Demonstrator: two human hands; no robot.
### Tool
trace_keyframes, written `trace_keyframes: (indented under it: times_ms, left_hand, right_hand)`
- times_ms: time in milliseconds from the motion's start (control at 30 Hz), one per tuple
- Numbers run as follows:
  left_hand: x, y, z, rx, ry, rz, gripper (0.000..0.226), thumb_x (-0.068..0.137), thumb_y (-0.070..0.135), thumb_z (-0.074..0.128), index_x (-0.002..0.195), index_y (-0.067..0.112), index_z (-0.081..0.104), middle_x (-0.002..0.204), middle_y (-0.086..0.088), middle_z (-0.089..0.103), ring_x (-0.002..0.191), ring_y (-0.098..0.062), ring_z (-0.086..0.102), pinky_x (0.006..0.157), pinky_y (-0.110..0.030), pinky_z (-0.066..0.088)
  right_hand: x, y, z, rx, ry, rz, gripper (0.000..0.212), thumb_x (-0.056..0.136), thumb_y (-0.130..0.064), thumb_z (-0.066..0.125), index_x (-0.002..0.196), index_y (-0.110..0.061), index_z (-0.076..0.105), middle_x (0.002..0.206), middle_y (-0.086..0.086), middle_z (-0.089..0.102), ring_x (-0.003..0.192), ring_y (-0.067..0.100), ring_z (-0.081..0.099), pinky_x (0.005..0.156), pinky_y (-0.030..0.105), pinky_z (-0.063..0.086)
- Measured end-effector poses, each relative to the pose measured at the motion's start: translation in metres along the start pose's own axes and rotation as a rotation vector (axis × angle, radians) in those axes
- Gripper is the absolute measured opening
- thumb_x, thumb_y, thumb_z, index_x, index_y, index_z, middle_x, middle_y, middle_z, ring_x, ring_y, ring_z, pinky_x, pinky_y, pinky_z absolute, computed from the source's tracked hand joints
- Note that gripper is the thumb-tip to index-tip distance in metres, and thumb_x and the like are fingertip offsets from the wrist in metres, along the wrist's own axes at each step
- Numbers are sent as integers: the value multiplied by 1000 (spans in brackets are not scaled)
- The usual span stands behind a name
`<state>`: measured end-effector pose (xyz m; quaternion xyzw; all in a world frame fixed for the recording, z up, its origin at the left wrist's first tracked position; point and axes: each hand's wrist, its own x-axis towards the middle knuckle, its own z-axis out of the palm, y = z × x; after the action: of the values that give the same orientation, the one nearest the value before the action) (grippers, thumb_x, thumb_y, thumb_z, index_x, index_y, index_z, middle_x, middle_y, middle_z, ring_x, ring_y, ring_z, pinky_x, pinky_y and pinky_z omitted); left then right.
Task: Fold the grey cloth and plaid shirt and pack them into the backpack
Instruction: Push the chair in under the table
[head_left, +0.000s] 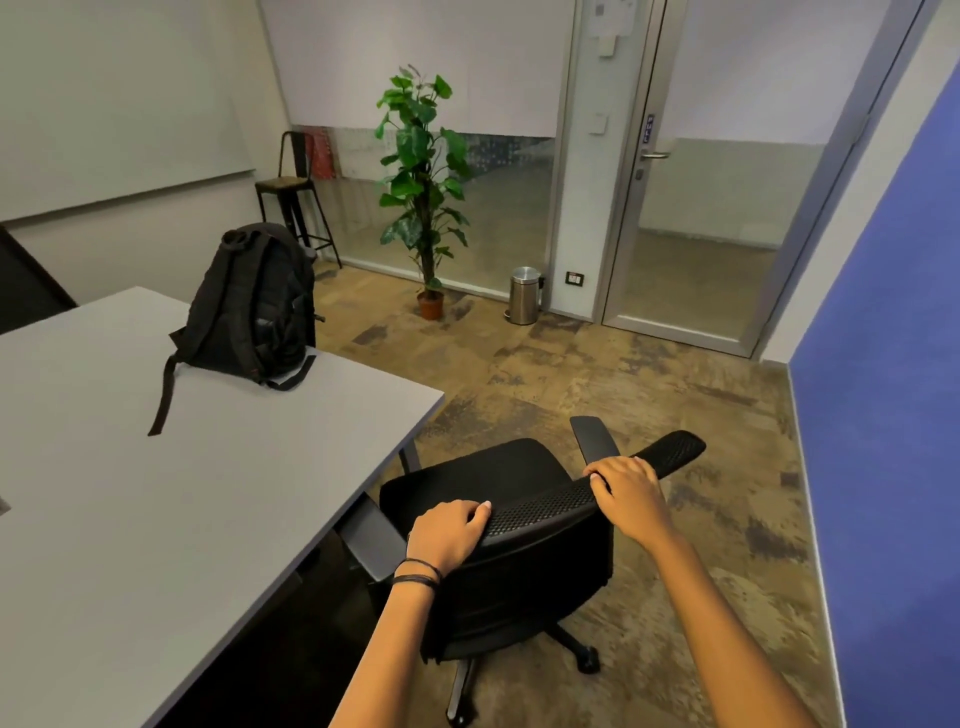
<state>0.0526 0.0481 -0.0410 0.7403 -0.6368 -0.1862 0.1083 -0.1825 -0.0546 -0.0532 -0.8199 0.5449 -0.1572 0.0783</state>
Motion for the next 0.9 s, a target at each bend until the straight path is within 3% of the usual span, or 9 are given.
trace_keyframes:
  times_ms: [300,400,500,600,667,800,900]
  left_hand:
    - [13,6,-5,14,-142,-41,51,100,43,24,108,14,65,109,-11,66,100,-28,60,84,-34,45]
    - [18,11,-8,26,-211,-73,52,100,44,25,113,12,64,113,-10,64,104,-27,59,87,-32,43]
    - [21,20,-5,10,-221,-130,54,99,46,26,114,10,64,113,-9,65,104,-24,60,89,-31,43]
    - [18,27,7,-13,-166,-190,52,99,45,26,97,12,65,97,-9,66,92,-22,61,78,-29,44]
    - [14,30,16,-32,-94,-230,48,99,47,26,88,16,62,86,-4,63,84,-21,61,68,-25,42]
    - [5,38,22,25,52,-297,49,98,48,24,97,22,65,99,0,68,90,-16,62,79,-30,48]
    - [1,47,20,62,123,-332,48,98,48,24,96,24,65,102,-1,68,92,-17,62,78,-30,46]
  right_hand:
    - [18,17,-19,-82,-180,-18,37,98,-26,30,109,-18,64,116,-2,62,112,17,51,105,34,25]
    - [31,36,-26,-66,-234,-16,39,97,-26,29,95,-10,65,102,6,66,98,22,55,95,35,32]
    - [41,52,-34,-4,-278,-62,36,97,-24,32,70,-7,50,76,14,60,75,26,53,85,37,39]
    - [46,61,-38,1,-284,-167,38,96,-25,36,61,-11,36,58,8,42,60,25,46,66,31,35]
    - [49,68,-37,4,-271,-207,38,94,-26,38,61,-8,41,60,10,45,61,24,47,54,26,29]
    - [60,77,-38,20,-306,-289,37,93,-29,40,62,-10,45,57,5,43,52,17,39,46,27,21]
    - [70,84,-43,56,-361,-329,39,95,-32,40,61,-13,42,52,0,39,47,15,34,47,25,20]
